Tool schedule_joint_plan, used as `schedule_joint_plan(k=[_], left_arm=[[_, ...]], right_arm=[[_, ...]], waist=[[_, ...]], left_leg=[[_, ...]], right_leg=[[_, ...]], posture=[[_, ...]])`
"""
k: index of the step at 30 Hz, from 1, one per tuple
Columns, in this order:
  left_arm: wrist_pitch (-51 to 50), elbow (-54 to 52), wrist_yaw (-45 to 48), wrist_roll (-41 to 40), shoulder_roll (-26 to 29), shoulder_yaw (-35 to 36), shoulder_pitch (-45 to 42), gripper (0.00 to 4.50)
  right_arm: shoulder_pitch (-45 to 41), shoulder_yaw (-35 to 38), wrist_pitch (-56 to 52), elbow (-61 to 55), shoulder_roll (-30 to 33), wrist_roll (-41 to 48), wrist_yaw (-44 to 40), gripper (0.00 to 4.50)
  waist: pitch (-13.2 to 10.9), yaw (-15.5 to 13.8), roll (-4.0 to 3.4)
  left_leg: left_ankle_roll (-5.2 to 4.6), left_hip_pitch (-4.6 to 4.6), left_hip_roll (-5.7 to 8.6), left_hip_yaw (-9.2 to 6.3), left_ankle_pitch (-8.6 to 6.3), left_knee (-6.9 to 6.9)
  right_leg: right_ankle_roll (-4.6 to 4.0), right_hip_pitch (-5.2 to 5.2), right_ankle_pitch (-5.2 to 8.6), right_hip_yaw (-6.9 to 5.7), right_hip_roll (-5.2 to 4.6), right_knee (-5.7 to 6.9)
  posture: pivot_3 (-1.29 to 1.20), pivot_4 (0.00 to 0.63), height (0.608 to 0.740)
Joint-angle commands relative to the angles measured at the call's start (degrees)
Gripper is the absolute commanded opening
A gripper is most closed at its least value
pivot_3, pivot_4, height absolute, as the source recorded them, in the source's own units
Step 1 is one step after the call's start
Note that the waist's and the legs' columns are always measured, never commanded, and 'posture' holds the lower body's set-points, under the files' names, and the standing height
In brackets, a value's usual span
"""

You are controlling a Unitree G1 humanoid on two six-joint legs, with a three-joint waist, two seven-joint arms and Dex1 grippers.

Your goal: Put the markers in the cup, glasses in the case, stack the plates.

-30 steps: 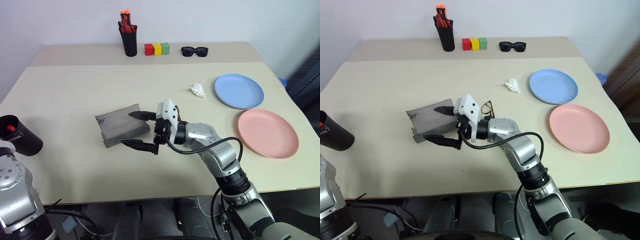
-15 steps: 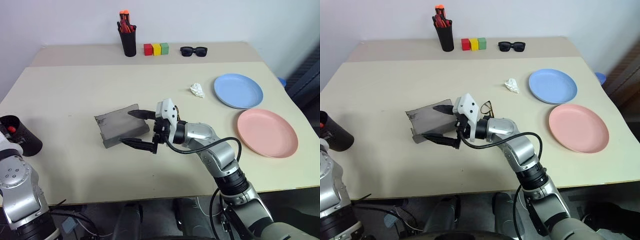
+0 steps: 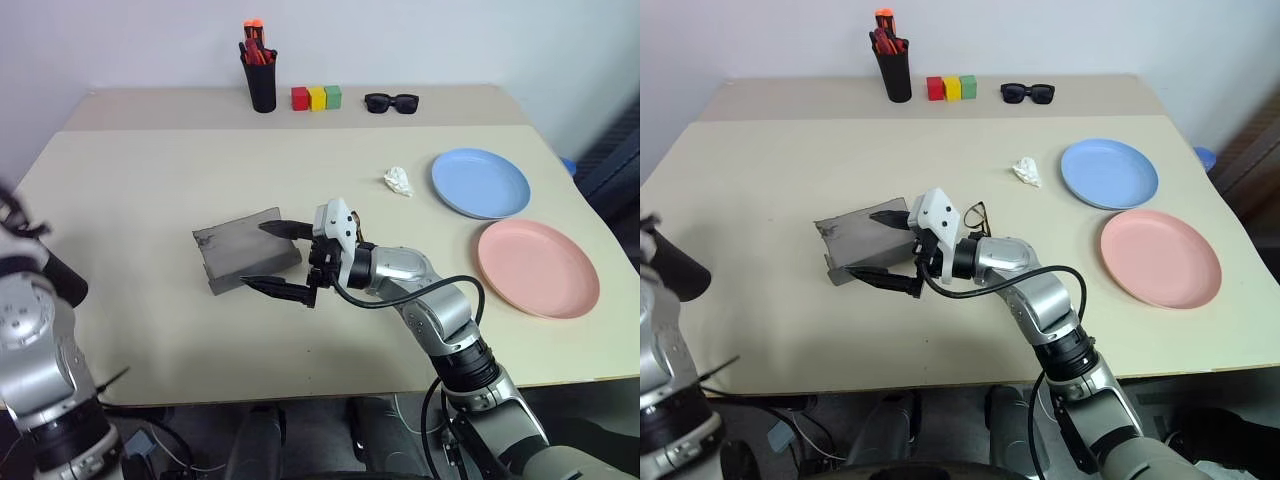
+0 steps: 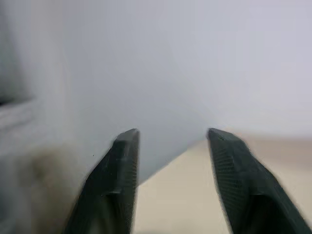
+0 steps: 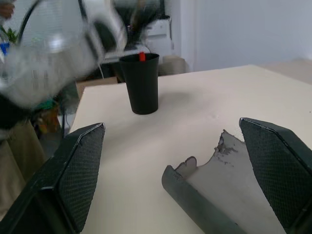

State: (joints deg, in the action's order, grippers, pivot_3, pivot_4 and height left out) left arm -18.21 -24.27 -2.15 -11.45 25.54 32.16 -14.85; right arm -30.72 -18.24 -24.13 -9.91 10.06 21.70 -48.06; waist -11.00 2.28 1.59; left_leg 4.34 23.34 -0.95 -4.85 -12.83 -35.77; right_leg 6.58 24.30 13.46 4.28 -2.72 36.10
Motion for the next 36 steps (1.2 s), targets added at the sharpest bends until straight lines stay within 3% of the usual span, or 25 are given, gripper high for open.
schedule_joint_plan(k=[1, 2, 4, 8, 15, 18, 21, 25, 32, 35, 36], left_arm=[[-10.75, -5.42, 15.10, -9.19, 6.49, -10.22, 1.71, 4.00], [-14.99, -6.51, 18.74, -12.35, 8.56, -12.46, 2.95, 4.46], [-22.20, -6.98, 23.81, -17.81, 11.46, -15.38, 4.41, 4.46], [-26.15, -1.95, 33.69, -13.47, 21.58, -27.03, 4.12, 4.46], [-28.01, 6.59, 47.60, -13.48, 26.76, -37.26, -1.81, 4.46], [-24.80, 11.29, 49.63, -10.10, 26.16, -40.45, -4.63, 3.58], [-21.82, 13.58, 51.74, -8.38, 25.09, -42.05, -6.37, 2.06], [-6.25, 16.40, 57.28, -2.39, 24.78, -45.25, -7.68, 0.08], [8.90, 25.45, 65.31, 7.42, 23.34, -51.79, -13.80, 0.08], [9.61, 28.39, 67.81, 6.22, 21.03, -51.30, -15.58, 0.08], [10.18, 29.06, 68.85, 5.49, 20.40, -50.83, -16.08, 0.36]], right_arm=[[-1.04, 1.61, 2.90, -1.37, 1.82, -1.84, 0.28, 4.50], [-1.31, 2.63, 2.67, -1.20, 2.83, -1.95, 0.41, 4.50], [-1.60, 4.23, 1.83, -1.29, 5.17, -1.91, 0.33, 4.50], [0.26, 6.17, -0.27, -5.62, 13.00, -1.27, -2.68, 4.50], [5.08, 7.42, -2.91, -12.23, 21.72, -1.70, -3.74, 4.50], [7.10, 7.81, -4.34, -15.01, 23.26, -1.82, -2.52, 4.50], [8.81, 8.17, -5.54, -17.25, 24.01, -1.95, -1.26, 4.50], [10.59, 8.74, -6.33, -18.86, 24.65, -2.36, 0.17, 4.50], [11.73, 8.83, -13.56, -18.42, 26.60, -3.76, 4.29, 4.50], [11.61, 9.54, -15.51, -17.52, 25.95, -4.01, 6.61, 4.50], [11.33, 10.00, -16.80, -17.17, 25.35, -3.82, 7.83, 4.50]], waist=[[0.00, 0.30, -0.05], [-0.01, 0.47, -0.08], [-0.06, 1.00, -0.16], [-0.12, 1.66, -0.18], [-0.13, 1.58, -0.19], [-0.13, 1.49, -0.19], [-0.13, 1.45, -0.19], [-0.13, 1.26, -0.19], [-0.13, 0.14, -0.18], [-0.12, 0.09, -0.19], [-0.12, 0.10, -0.19]], left_leg=[[0.00, 0.00, 0.00, 0.04, 0.00, 0.00], [0.00, -0.02, 0.00, 0.07, 0.00, 0.02], [-0.01, -0.07, -0.01, 0.08, -0.01, 0.11], [-0.02, -0.05, -0.07, 0.00, 0.00, 0.16], [-0.03, -0.01, -0.07, 0.05, -0.01, 0.16], [-0.03, -0.01, -0.06, 0.06, -0.01, 0.15], [-0.03, 0.00, -0.06, 0.06, -0.01, 0.13], [-0.03, 0.01, -0.06, 0.06, -0.01, 0.12], [-0.03, 0.07, -0.04, 0.11, -0.01, 0.01], [-0.04, 0.08, -0.03, 0.11, -0.01, -0.01], [-0.04, 0.07, -0.03, 0.11, -0.01, -0.01]], right_leg=[[0.00, 0.00, 0.00, 0.02, -0.01, -0.01], [0.00, 0.00, 0.00, 0.05, -0.01, -0.02], [0.00, 0.02, 0.01, 0.06, 0.00, 0.01], [-0.15, 0.12, 0.10, 0.04, 0.11, 0.09], [-0.21, 0.13, 0.16, 0.05, 0.07, 0.02], [-0.21, 0.14, 0.16, 0.06, 0.07, 0.01], [-0.22, 0.14, 0.16, 0.06, 0.06, 0.02], [-0.22, 0.14, 0.16, 0.06, 0.05, 0.02], [-0.24, 0.14, 0.17, 0.10, 0.04, 0.00], [-0.24, 0.13, 0.17, 0.11, 0.03, 0.00], [-0.24, 0.13, 0.17, 0.11, 0.03, 0.02]], posture=[[0.00, 0.150, 0.740], [0.00, 0.150, 0.740], [0.00, 0.150, 0.740], [0.00, 0.150, 0.740], [0.00, 0.150, 0.740], [0.00, 0.150, 0.740], [0.00, 0.150, 0.740], [0.00, 0.150, 0.740], [0.00, 0.150, 0.740], [0.00, 0.150, 0.740], [0.00, 0.150, 0.740]])
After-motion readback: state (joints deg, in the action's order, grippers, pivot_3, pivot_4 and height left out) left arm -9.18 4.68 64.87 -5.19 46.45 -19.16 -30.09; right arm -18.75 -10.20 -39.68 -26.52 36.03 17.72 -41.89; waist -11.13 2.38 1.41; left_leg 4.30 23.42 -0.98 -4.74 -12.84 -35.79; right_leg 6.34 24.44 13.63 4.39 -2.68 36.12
